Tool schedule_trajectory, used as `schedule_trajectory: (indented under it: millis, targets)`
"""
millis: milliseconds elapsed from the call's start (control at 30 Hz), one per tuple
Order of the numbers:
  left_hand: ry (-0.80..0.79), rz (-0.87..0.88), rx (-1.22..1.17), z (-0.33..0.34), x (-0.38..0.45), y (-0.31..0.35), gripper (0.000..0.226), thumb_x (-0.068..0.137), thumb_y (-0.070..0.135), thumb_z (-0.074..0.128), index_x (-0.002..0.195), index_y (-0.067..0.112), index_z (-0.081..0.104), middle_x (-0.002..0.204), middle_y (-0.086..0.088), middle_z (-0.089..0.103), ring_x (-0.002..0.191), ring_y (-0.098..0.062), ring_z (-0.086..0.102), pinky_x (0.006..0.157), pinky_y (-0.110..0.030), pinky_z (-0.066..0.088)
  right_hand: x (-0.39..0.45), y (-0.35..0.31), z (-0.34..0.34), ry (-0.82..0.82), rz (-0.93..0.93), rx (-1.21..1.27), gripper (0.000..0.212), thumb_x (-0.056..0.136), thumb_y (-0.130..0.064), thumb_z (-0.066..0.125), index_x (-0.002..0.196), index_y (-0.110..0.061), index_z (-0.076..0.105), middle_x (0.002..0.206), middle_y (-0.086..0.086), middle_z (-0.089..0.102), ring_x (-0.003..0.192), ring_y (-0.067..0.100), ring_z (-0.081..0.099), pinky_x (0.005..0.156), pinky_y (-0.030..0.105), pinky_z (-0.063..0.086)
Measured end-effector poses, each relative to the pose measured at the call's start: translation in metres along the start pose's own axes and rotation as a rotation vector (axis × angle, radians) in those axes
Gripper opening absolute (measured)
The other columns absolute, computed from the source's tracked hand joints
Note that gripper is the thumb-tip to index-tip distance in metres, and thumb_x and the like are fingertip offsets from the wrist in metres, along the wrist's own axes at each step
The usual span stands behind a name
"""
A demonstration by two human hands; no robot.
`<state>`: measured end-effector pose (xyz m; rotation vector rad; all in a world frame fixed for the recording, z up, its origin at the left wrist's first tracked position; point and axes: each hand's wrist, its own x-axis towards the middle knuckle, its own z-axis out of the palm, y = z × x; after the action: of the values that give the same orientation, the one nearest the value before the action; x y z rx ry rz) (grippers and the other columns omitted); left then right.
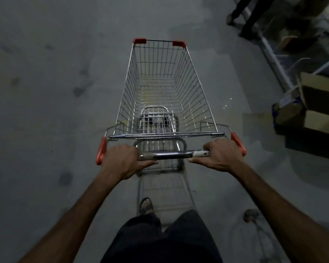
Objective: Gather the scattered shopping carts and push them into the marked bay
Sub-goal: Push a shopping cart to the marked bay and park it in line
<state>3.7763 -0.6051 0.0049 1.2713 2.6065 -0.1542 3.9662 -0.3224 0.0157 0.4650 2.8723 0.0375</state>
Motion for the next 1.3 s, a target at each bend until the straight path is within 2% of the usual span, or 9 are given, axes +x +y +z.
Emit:
schedule_trajectory:
  millis: [133,333,467,600,667,867,1000,1133,1300]
  targets:
    - [-0.027,-0.112,-0.040,-0.001,0.006,0.001,0.084,0.069,0.107,0.013,0.067,0.029,0.046,0.070,0.005,0.058,0.067,-0.018,0.059,0.074,-0.036,0.055,0.039,0.014,-0.005,-0.002,-0.072,-0.029,0.087,0.070,-0.109,0.022,0.061,-0.028,0.052,0.061,-0.010,0.059,0.066,0.013,0.061,0.088,0.036,0.053]
    - [-0.051,-0.313,-0.109,-0.012,0.001,0.006,0.078,0.074,0.105,0.022,0.069,0.031,0.046,0.074,0.003,0.063,0.071,-0.018,0.062,0.087,-0.039,0.055,0.099,0.019,-0.017,0.009,-0.237,-0.053,0.092,0.067,-0.112,0.019,0.059,-0.026,0.052,0.059,-0.008,0.058,0.066,0.017,0.061,0.083,0.037,0.047]
    - [-0.052,-0.439,-0.135,-0.021,-0.015,0.006,0.079,0.072,0.102,0.018,0.079,0.029,0.046,0.075,0.003,0.057,0.080,-0.021,0.067,0.085,-0.039,0.054,0.132,0.002,-0.033,-0.031,-0.368,-0.057,0.092,0.070,-0.109,0.023,0.063,-0.024,0.059,0.061,-0.008,0.060,0.064,0.014,0.062,0.082,0.036,0.047]
    - [-0.071,-0.591,-0.147,-0.028,-0.039,0.016,0.069,0.083,0.098,0.029,0.078,0.031,0.044,0.091,0.002,0.072,0.099,-0.020,0.072,0.114,-0.050,0.041,0.155,-0.026,-0.053,-0.062,-0.512,-0.103,0.089,0.073,-0.106,0.028,0.071,-0.024,0.064,0.072,-0.008,0.066,0.074,0.014,0.066,0.096,0.041,0.047]
    - [-0.087,-0.671,-0.138,-0.022,-0.052,0.020,0.068,0.084,0.098,0.027,0.071,0.033,0.043,0.097,0.004,0.076,0.101,-0.019,0.072,0.119,-0.055,0.031,0.165,-0.040,-0.057,-0.095,-0.575,-0.131,0.092,0.072,-0.107,0.027,0.075,-0.024,0.067,0.076,-0.007,0.069,0.079,0.015,0.068,0.105,0.048,0.042]
    - [-0.052,-0.971,-0.221,0.010,-0.103,0.026,0.088,0.074,0.108,0.018,0.068,0.029,0.057,0.079,0.006,0.071,0.082,-0.019,0.072,0.111,-0.054,0.043,0.190,-0.104,-0.061,-0.103,-0.802,-0.177,0.103,0.064,-0.113,0.020,0.073,-0.022,0.068,0.073,-0.007,0.068,0.078,0.016,0.068,0.114,0.057,0.031]
    - [-0.089,-1.151,-0.224,0.021,-0.141,0.029,0.096,0.070,0.110,0.014,0.075,0.029,0.066,0.074,0.010,0.070,0.080,-0.015,0.070,0.118,-0.059,0.026,0.191,-0.157,-0.066,-0.111,-0.989,-0.178,0.097,0.069,-0.109,0.030,0.072,-0.020,0.067,0.073,-0.003,0.066,0.074,0.017,0.066,0.099,0.046,0.050]
    - [-0.098,-1.289,-0.304,0.031,-0.182,0.033,0.096,0.073,0.108,0.020,0.093,0.032,0.075,0.084,0.011,0.073,0.086,-0.015,0.072,0.117,-0.056,0.032,0.187,-0.217,-0.064,-0.095,-1.140,-0.208,0.095,0.068,-0.109,0.034,0.070,-0.019,0.066,0.072,-0.002,0.065,0.075,0.021,0.066,0.080,0.040,0.045]
    - [-0.083,-1.450,-0.368,0.042,-0.233,0.029,0.095,0.072,0.109,0.021,0.089,0.034,0.076,0.078,0.012,0.071,0.078,-0.014,0.068,0.114,-0.053,0.032,0.174,-0.299,-0.059,-0.071,-1.315,-0.265,0.096,0.065,-0.111,0.031,0.074,-0.023,0.069,0.071,-0.004,0.064,0.072,0.019,0.064,0.074,0.036,0.045]
